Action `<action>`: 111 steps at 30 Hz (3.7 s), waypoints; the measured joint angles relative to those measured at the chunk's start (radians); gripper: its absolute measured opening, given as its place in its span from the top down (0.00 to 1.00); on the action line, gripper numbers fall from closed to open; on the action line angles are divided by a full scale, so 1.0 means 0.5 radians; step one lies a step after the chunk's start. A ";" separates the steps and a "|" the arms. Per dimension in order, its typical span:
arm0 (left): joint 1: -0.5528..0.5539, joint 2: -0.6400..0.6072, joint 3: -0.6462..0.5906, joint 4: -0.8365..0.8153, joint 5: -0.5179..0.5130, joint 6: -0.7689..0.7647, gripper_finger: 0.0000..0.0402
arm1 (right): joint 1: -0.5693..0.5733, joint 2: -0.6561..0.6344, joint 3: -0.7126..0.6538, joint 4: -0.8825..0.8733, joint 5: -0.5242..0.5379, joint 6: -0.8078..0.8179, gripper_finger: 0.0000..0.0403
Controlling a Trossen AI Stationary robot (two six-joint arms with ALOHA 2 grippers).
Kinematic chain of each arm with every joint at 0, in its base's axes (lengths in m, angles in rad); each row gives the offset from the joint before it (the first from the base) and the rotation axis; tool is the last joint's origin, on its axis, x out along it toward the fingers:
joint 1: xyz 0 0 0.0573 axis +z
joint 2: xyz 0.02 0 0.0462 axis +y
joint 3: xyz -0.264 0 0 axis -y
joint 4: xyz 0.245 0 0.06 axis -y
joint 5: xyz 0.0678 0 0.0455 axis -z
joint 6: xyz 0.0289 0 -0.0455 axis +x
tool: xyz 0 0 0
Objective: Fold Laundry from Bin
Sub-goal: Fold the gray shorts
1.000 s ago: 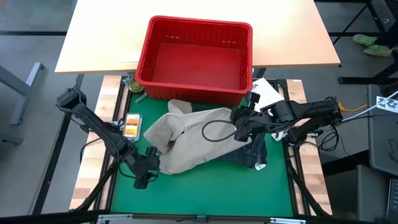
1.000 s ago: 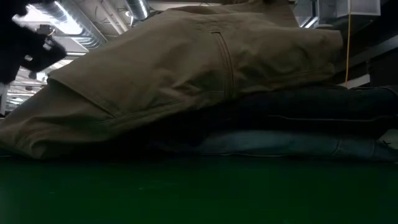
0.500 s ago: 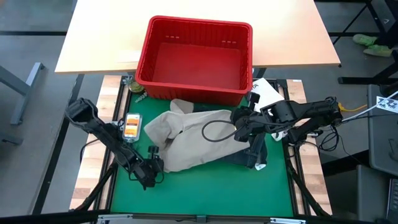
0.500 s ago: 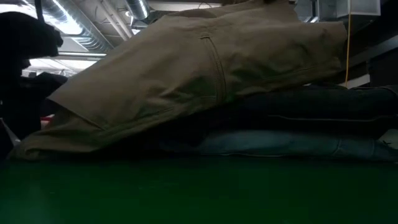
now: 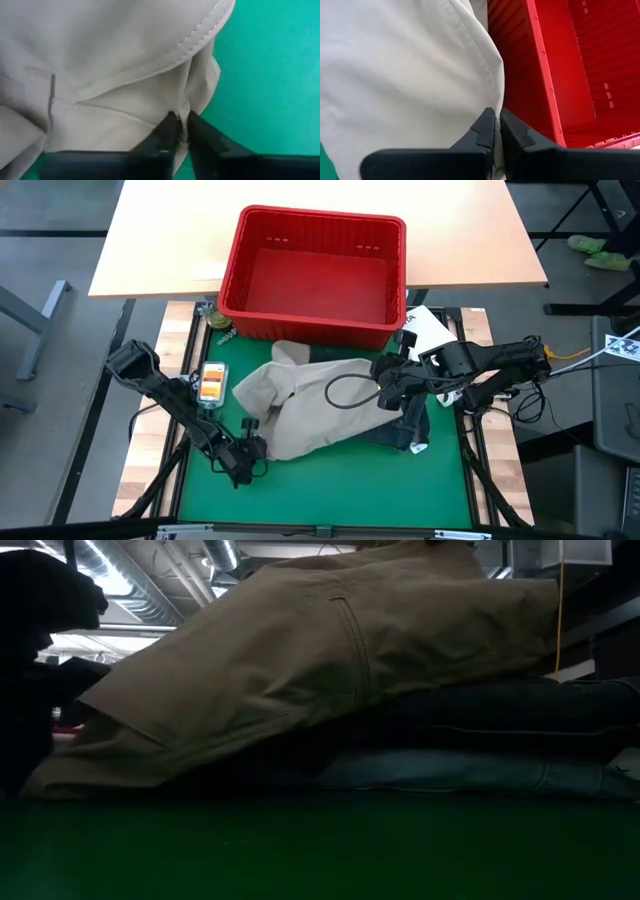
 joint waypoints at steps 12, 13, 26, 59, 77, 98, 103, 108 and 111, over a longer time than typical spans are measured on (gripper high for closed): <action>0.063 -0.279 0.305 -0.106 0.932 0.007 0.99 | 0.001 0.000 0.000 0.000 -0.157 -0.001 0.96; 0.061 -0.312 0.319 -0.109 0.976 0.007 0.99 | 0.001 0.000 0.000 0.000 -0.159 -0.001 0.96; -0.052 -0.454 0.329 -0.199 0.889 0.011 0.99 | 0.001 0.000 0.000 0.000 -0.279 -0.001 0.96; -0.050 -0.455 0.329 -0.208 0.826 -0.012 0.99 | 0.672 0.163 -0.477 0.212 -0.675 0.181 0.56; -0.049 -0.455 0.329 -0.204 0.758 -0.069 0.99 | 0.886 0.764 -0.634 0.316 -0.222 0.172 0.56; -0.050 -0.456 0.329 -0.203 0.758 -0.065 0.99 | 0.711 0.764 -0.093 -0.415 0.499 0.058 0.94; -0.049 -0.456 0.329 -0.203 0.757 -0.065 0.99 | 0.488 0.752 -0.091 -0.396 0.631 -0.054 0.99; -0.049 -0.456 0.329 -0.203 0.748 -0.063 0.99 | 0.221 0.751 -0.146 -0.331 0.479 -0.206 0.95; -0.049 -0.456 0.329 -0.204 0.741 -0.063 0.99 | 0.085 0.750 -0.150 -0.276 0.358 -0.320 0.94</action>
